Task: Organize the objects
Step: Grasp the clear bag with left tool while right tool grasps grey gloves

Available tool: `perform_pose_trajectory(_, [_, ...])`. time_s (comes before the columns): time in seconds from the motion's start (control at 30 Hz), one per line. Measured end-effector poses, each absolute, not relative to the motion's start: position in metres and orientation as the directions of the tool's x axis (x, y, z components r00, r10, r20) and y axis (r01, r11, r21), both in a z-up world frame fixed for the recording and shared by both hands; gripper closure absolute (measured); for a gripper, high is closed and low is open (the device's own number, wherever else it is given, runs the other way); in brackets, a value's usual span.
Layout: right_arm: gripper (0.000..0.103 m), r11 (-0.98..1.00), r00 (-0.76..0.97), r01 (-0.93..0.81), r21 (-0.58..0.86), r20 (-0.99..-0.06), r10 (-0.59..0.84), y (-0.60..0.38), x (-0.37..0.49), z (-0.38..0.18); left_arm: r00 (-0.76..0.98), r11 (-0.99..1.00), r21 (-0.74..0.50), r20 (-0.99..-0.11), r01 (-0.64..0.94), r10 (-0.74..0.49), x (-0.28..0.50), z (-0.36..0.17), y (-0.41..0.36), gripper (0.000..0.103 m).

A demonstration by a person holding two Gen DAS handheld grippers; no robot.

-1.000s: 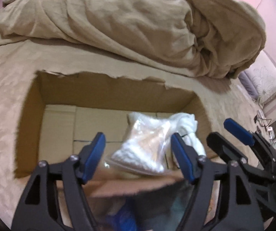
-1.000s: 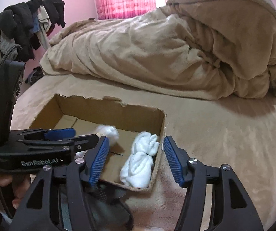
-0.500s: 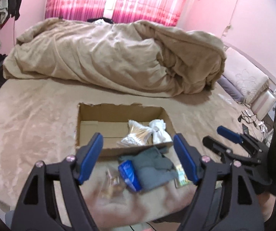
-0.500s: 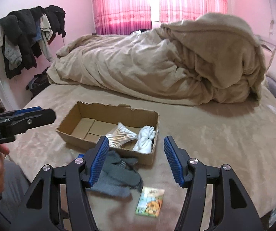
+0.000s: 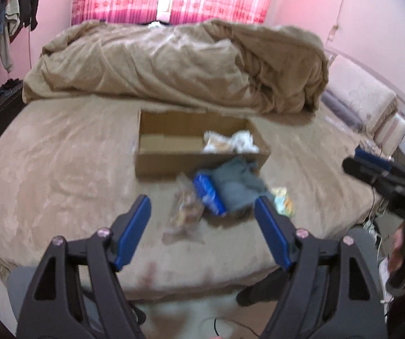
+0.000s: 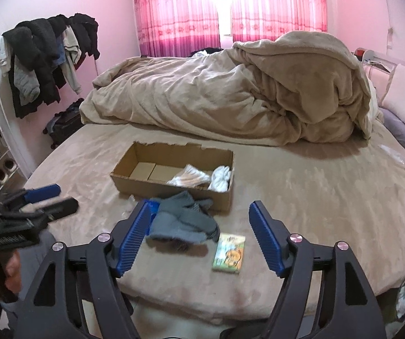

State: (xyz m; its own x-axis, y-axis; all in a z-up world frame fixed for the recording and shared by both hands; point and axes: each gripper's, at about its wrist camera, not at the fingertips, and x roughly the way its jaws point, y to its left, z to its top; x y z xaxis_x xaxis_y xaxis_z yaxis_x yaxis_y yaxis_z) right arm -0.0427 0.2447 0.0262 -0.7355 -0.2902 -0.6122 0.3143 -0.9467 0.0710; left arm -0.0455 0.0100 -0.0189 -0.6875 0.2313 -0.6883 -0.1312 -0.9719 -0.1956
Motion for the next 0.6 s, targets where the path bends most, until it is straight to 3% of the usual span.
perform_pose_trajectory(0.6, [0.028, -0.923, -0.606, 0.378, 0.066, -0.737, -0.301, 0.207, -0.056, -0.051, -0.604, -0.986, -0.116, -0.779, -0.122, 0.166, -0.072, -0.103, 0.013, 0.026])
